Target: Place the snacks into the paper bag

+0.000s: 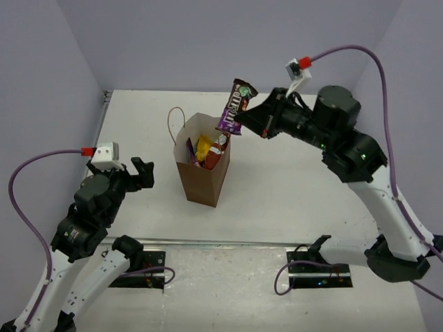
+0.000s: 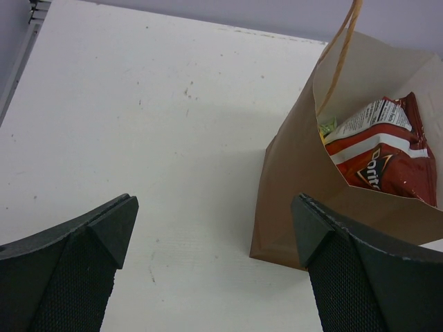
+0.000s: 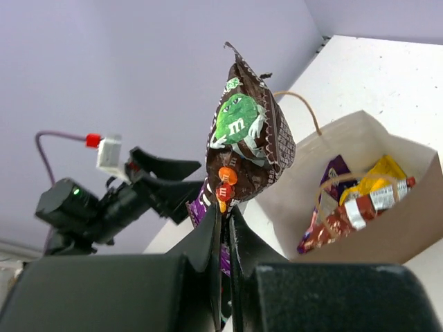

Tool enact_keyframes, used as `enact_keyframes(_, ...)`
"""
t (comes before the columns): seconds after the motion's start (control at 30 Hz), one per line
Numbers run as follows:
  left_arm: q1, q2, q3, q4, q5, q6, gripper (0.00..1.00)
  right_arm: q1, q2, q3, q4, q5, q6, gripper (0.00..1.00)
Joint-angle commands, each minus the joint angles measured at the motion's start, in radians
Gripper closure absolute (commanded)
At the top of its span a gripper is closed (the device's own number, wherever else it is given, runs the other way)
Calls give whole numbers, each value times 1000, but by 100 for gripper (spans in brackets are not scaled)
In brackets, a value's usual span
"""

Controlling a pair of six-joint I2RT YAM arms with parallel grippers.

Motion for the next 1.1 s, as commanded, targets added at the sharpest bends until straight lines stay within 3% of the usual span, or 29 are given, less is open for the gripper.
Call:
enact_keyframes(0.0,-1,-7,-9,40,-16,19,0,-15,181,146,-125,-40,-51,100)
enact_keyframes(0.17,-1,-5,-9,40,-19,19,0,-34,380,311,-146,-92,-51,96)
enact_keyframes(0.23,-1,-7,-9,40,-18,19,0,-34,425,392,-169,-111,-57,77)
enact_keyframes(0.27,-1,-5,-7,40,-19,19,0,-34,456,435,-189,-111,-62,37)
enact_keyframes(0.3,0,-5,-9,40,-19,19,0,-34,461,449,-198,-105,-62,21)
enact_keyframes(0.37,0,-7,-9,40,-19,19,0,-34,433,443,-209,-76,-70,4)
enact_keyframes(0.63,-1,-7,-7,42,-14,19,0,-35,85,44,-99,59,-87,1)
enact_keyframes(0.77,0,-16,-12,45,-10,19,0,-35,-178,-390,86,185,-62,1)
enact_keyframes(0.87,0,-15,-14,46,-7,19,0,-35,-361,-622,151,266,-41,1)
enact_keyframes(1.07,0,-18,-18,51,-1,20,0,-35,-524,-856,146,372,-30,1)
